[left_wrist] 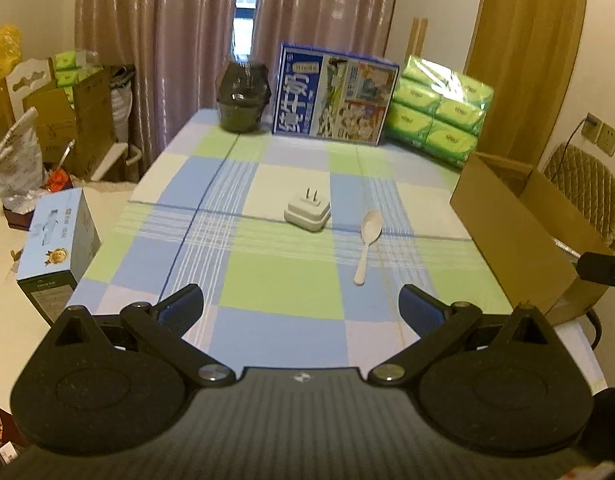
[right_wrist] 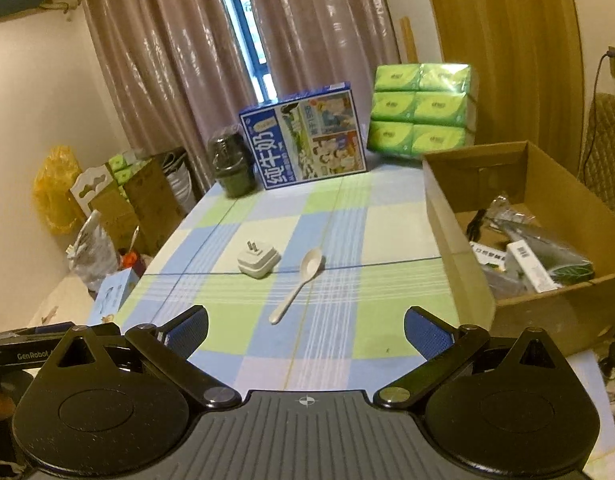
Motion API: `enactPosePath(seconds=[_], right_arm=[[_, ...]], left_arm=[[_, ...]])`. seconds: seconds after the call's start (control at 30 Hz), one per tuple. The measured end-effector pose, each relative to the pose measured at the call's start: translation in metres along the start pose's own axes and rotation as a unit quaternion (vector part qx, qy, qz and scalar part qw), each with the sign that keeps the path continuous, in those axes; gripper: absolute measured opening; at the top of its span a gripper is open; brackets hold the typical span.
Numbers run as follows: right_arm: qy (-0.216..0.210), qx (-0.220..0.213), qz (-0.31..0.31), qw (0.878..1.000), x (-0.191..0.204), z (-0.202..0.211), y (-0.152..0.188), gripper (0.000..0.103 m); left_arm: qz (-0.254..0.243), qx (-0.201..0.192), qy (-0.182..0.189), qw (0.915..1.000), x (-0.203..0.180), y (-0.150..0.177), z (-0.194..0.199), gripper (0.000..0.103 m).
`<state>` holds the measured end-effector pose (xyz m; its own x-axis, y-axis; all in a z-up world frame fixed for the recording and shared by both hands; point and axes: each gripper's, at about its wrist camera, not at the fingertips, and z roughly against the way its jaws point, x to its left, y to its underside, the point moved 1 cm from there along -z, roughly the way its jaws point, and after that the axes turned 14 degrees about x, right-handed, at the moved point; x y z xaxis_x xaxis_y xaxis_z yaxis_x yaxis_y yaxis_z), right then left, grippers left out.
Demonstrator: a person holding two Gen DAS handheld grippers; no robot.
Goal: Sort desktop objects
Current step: 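Move both open tools back toward the plug and spoon on the table, then grasp white plug adapter with left tool while right tool grasps white spoon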
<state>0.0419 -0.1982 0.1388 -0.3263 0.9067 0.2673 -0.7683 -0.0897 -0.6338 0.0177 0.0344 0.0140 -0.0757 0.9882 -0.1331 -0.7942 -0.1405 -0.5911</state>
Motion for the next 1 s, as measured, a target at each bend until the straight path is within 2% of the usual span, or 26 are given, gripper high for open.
enactPosePath(seconds=[0.4,0.73,1.0], right_arm=[[0.02,0.021,-0.001,1.0,0.009,-0.061,-0.016,0.101],[0.042,0.04,-0.012,0.998,0.014,-0.127,-0.032,0.101],[0.031,0.06,-0.019,0.998,0.014,-0.179,-0.043,0.101]], left_arm=[[-0.043,0.018,-0.015,0.9988,0.005,-0.033,-0.046,0.102],[-0.026,0.036,0.0,0.999,0.022,-0.055,-0.107,0.102],[-0.018,0.043,-0.009,0.9989,0.031,-0.061,-0.143,0.102]])
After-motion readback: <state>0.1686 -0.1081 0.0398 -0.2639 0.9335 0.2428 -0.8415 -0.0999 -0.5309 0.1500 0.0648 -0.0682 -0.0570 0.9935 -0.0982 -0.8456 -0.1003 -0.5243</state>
